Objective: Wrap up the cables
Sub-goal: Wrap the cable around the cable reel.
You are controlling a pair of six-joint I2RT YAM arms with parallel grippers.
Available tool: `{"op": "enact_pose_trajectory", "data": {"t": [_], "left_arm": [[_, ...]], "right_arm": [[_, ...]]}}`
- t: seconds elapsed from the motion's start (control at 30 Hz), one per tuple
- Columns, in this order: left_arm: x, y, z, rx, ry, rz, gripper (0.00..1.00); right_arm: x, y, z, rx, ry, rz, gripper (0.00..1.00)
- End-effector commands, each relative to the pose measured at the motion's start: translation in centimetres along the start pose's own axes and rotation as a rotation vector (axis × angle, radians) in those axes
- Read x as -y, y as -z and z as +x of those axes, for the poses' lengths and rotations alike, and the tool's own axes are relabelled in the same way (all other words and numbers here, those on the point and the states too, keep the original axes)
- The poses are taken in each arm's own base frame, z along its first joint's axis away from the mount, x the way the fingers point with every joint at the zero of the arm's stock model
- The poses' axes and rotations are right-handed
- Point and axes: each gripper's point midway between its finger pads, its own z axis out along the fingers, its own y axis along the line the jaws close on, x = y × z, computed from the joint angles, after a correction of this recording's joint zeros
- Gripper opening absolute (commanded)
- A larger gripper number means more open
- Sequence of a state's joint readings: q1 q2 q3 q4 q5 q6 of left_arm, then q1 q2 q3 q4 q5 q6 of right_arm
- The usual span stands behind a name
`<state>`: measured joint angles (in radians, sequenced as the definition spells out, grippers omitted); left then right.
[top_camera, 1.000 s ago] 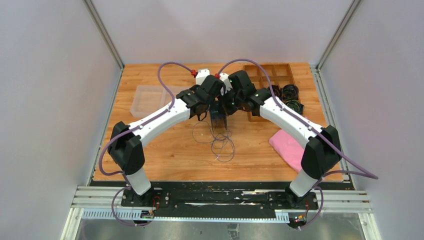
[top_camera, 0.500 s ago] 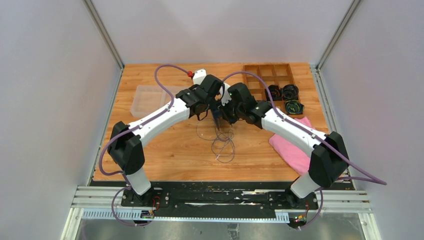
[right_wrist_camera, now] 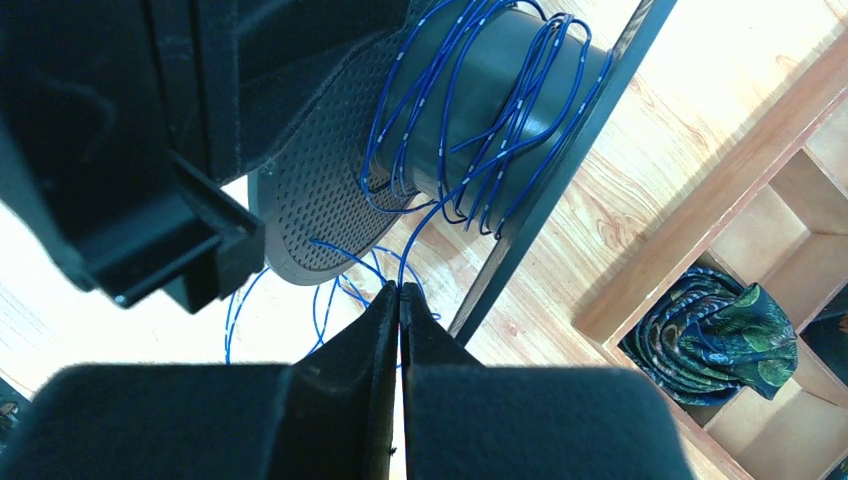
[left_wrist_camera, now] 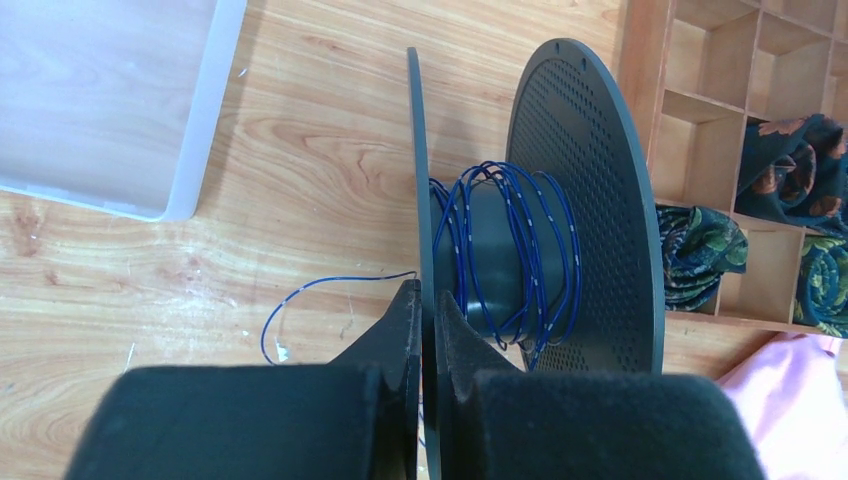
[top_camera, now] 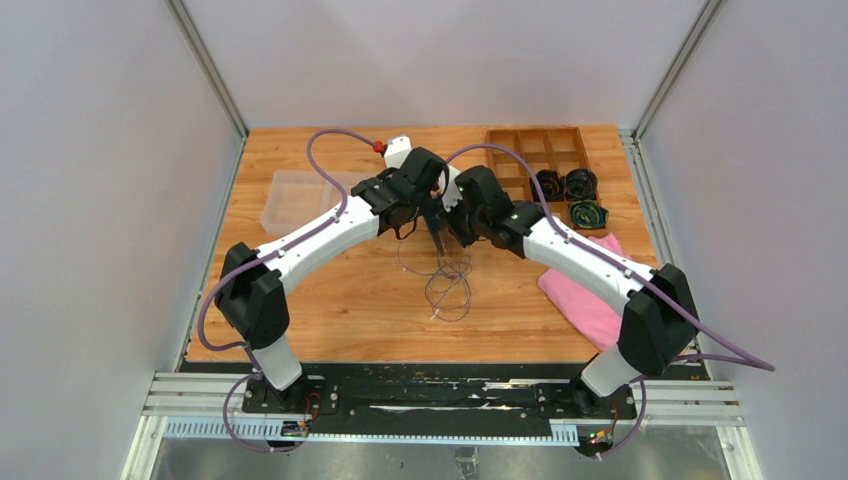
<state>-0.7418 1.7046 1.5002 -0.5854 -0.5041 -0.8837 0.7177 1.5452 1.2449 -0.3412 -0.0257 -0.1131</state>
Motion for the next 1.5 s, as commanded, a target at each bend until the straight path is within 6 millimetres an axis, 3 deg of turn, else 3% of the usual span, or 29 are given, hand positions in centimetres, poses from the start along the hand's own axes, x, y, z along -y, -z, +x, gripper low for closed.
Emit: {"op": "enact_pose_trajectory", "data": {"t": [0.0,0.5,0.67,0.83,1.1,1.47], "left_arm": [[-1.7,0.7,0.9,-0.037,-0.091,-0.052,0.0],[-1.4,0.3,0.9,-0.035,-0.114,-0.044,0.0],[-1.4,0.2,1.0,-0.035,-0.122,-0.043,0.0],[-1.3,0.0,1.0,-0.032,-0.129,-0.044,0.0],[-1.1,-0.1,1.1,-0.041,-0.137,-0.032,0.0],[-0.8,0.0,0.7,-0.038,-0.134,-0.036,0.0]], "right_arm": [[3.3,1.3,-0.6,0.017,0.086,0.15,0.03],[3.1,2.2,0.1,0.007,0.115,0.139,0.2],[3.3,2.6,0.2,0.009,0.117,0.149,0.21],[2.8,4.1,-0.7,0.062,0.126,0.111,0.25],[2.6,7.5,-2.6,0.172,0.149,0.086,0.51],[-0.5,3.7,0.0,0.155,0.017,-0.053,0.67]]}}
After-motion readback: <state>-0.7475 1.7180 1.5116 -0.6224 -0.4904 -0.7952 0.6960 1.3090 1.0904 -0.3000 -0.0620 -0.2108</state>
